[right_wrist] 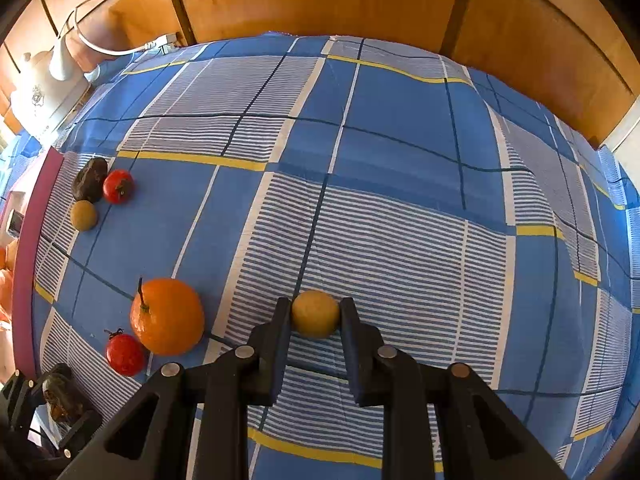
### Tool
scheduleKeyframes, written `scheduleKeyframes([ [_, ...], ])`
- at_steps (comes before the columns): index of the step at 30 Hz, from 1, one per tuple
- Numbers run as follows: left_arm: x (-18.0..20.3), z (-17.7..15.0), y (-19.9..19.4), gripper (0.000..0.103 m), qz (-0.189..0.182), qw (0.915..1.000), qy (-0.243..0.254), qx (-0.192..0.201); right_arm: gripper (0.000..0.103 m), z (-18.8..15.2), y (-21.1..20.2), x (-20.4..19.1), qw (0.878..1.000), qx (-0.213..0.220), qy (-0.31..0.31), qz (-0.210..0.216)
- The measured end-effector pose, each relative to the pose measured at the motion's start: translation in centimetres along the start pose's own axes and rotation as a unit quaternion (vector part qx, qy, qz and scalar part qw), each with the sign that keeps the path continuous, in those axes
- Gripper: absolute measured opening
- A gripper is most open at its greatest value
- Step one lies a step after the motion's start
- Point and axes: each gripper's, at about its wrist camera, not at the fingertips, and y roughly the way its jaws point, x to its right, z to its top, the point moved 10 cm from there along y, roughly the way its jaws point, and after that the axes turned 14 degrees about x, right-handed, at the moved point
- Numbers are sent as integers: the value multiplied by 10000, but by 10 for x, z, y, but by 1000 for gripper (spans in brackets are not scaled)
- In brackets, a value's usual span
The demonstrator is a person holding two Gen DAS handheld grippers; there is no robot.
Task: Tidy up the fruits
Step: 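Carry the brown piece into the tray and release it with the left gripper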
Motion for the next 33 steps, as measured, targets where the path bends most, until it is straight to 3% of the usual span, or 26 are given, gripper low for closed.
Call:
scheduleKeyframes([
  [15, 1, 3, -5, 46, -12, 10000, -47, -2, 25, -1, 2, 6, 10000, 31, -35, 20],
  [23, -3, 40, -43, 46, -190, 9985, -192, 469, 24, -2, 2, -5, 9992, 139, -355, -123],
  [29, -71, 74, -88, 46, 309, 9902, -999, 922, 24, -4, 1, -10, 9988, 173, -433, -157],
  [33, -137, 72, -110, 46, 1053, 9804, -1346, 982, 24, -4, -1, -12, 9985, 188, -488, -184],
])
